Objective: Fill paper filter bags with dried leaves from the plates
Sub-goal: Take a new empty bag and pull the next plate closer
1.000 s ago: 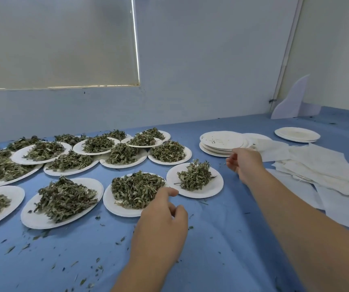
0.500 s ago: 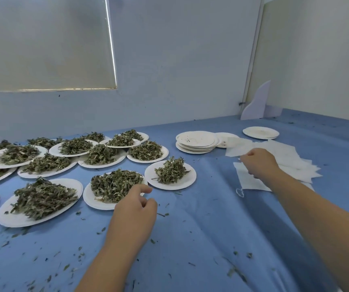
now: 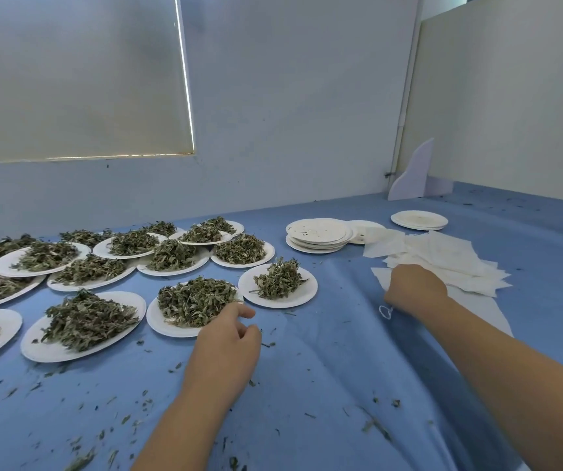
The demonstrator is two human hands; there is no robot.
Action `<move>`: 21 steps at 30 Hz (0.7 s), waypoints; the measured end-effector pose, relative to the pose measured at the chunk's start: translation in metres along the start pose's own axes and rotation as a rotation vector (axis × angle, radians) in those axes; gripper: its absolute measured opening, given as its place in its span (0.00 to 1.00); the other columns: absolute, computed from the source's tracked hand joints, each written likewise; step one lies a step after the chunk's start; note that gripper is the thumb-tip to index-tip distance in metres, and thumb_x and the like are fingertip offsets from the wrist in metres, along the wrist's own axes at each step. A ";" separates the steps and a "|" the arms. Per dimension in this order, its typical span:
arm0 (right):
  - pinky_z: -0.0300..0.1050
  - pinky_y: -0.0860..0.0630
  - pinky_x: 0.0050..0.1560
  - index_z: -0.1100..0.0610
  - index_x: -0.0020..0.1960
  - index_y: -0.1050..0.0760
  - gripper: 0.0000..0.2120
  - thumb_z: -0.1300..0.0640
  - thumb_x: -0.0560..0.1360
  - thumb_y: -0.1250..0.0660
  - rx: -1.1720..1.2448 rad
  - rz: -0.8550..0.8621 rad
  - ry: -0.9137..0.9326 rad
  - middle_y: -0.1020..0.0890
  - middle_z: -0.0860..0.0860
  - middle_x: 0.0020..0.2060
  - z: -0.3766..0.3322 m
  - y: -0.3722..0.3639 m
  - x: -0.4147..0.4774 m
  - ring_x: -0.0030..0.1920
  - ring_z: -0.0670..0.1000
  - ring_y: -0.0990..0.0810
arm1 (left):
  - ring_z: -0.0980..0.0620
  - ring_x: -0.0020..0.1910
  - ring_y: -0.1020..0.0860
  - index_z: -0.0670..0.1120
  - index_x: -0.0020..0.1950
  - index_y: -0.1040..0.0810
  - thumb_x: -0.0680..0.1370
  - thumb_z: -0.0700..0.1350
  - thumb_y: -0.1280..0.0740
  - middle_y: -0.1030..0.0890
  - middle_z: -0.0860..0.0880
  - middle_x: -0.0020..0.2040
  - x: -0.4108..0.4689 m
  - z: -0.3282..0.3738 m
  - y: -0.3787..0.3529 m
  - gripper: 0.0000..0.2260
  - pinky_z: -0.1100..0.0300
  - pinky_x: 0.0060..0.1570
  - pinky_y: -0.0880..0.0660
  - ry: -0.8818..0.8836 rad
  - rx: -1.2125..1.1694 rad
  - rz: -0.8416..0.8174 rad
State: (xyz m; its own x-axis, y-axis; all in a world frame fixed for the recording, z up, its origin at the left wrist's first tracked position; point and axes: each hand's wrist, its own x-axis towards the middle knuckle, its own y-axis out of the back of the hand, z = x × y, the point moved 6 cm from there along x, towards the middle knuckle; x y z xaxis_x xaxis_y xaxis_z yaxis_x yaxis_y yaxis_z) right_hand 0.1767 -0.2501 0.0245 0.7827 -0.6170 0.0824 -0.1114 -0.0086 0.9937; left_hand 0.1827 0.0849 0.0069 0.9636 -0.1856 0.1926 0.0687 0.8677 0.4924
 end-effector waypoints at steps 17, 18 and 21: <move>0.46 0.26 0.38 0.54 0.30 0.26 0.12 0.62 0.71 0.38 1.192 -0.408 0.350 0.23 0.50 0.26 -0.089 0.069 -0.130 0.31 0.51 0.24 | 0.64 0.54 0.22 0.62 0.63 0.27 0.67 0.66 0.31 0.21 0.60 0.58 -0.041 0.055 -0.026 0.26 0.65 0.50 0.23 -0.267 -0.351 -0.275; 0.45 0.25 0.38 0.53 0.28 0.26 0.14 0.63 0.71 0.38 1.192 -0.452 0.405 0.23 0.50 0.27 -0.097 0.070 -0.139 0.31 0.50 0.24 | 0.62 0.56 0.22 0.61 0.66 0.28 0.66 0.68 0.31 0.21 0.59 0.59 -0.043 0.058 -0.027 0.30 0.61 0.53 0.23 -0.293 -0.364 -0.296; 0.40 0.25 0.34 0.55 0.34 0.23 0.10 0.62 0.72 0.37 1.148 -0.509 0.512 0.21 0.51 0.31 -0.115 0.069 -0.156 0.32 0.48 0.22 | 0.61 0.58 0.23 0.63 0.67 0.30 0.65 0.67 0.29 0.21 0.61 0.58 -0.047 0.061 -0.018 0.32 0.58 0.54 0.23 -0.314 -0.363 -0.260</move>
State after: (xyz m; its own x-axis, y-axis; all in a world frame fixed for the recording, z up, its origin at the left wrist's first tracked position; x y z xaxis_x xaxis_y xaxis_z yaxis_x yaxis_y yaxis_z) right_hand 0.1167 -0.0640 0.0887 1.0000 0.0090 -0.0035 0.0096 -0.9474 0.3199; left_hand 0.1205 0.0498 0.0412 0.7832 -0.4961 0.3748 0.4329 0.8678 0.2439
